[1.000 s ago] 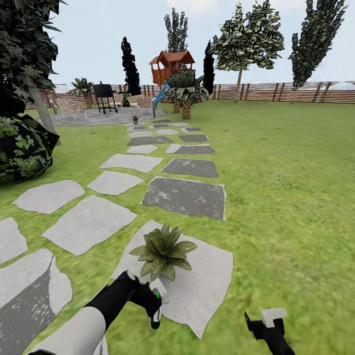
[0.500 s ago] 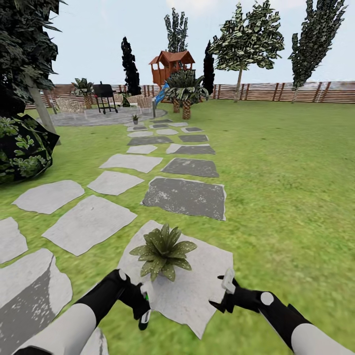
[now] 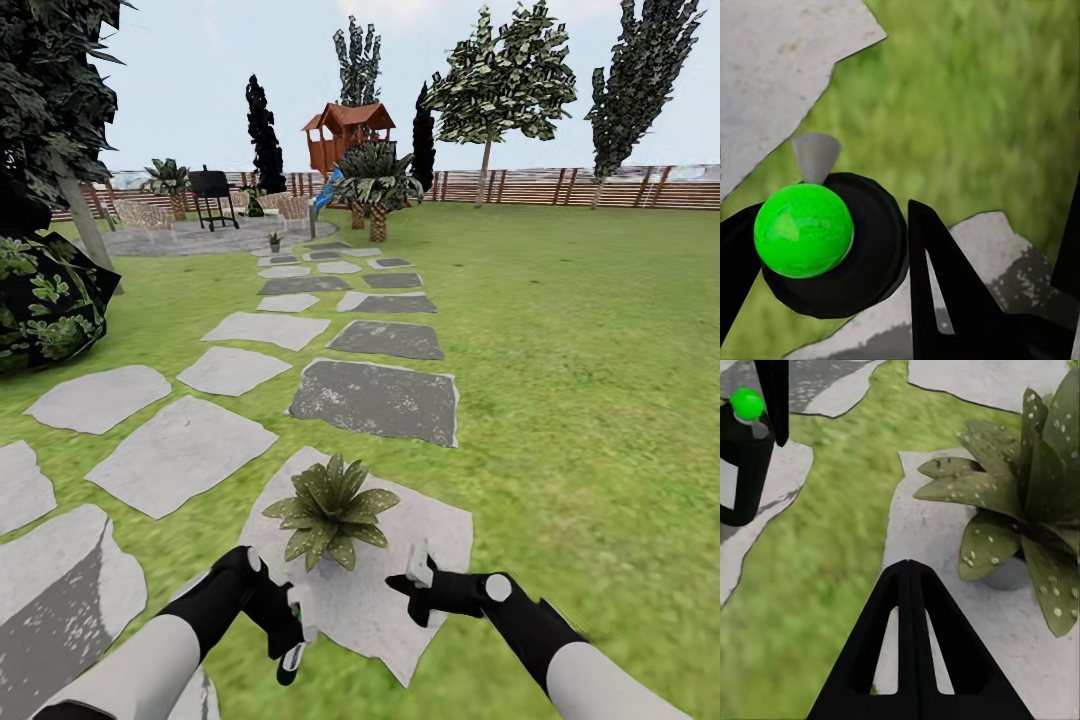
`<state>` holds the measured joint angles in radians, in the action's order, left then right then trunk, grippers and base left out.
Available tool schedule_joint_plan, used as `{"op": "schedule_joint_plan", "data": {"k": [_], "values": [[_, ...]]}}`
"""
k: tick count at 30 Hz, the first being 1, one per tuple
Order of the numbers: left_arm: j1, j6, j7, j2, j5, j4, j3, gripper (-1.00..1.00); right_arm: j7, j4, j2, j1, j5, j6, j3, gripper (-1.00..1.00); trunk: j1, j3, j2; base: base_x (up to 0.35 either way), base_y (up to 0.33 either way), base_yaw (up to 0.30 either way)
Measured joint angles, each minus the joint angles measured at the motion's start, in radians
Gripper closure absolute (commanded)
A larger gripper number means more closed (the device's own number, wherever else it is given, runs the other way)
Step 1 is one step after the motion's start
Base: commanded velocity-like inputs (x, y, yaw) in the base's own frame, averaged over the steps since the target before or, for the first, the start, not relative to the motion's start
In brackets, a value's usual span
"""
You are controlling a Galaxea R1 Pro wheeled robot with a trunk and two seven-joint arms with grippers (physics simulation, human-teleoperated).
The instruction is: Pick up the pesticide atomizer in the garden and spray insectifuge to fully cover both potted plants in the garden.
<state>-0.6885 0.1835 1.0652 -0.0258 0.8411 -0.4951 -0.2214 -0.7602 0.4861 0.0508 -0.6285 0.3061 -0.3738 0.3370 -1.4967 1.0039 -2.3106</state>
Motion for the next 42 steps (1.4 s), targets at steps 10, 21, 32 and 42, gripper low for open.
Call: {"op": "schedule_joint_plan", "data": {"k": [10,21,32,42], "values": [[0.0,0.025,-0.061,-0.025,0.0,-0.015,0.001,1.0,-0.071,0.071,-0.024,0.0,-0.002,0.001,0.001,1.0,0.0,0.0,0.0,0.0,0.0,0.0],[0.0,0.004,-0.085,-0.057,-0.006,-0.022,0.002,1.0,-0.071,0.066,-0.049,0.0,-0.001,0.002,0.003,1.0,0.0,0.0,0.0,0.0,0.0,0.0],[0.0,0.004,-0.084,-0.087,-0.017,-0.081,0.005,1.0,-0.07,0.06,-0.048,0.0,0.0,0.002,0.001,1.0,0.0,0.0,0.0,0.0,0.0,0.0],[0.0,0.003,-0.085,-0.111,-0.017,-0.084,0.008,1.0,-0.07,0.06,-0.048,0.0,0.0,0.002,0.001,1.0,0.0,0.0,0.0,0.0,0.0,0.0]]}}
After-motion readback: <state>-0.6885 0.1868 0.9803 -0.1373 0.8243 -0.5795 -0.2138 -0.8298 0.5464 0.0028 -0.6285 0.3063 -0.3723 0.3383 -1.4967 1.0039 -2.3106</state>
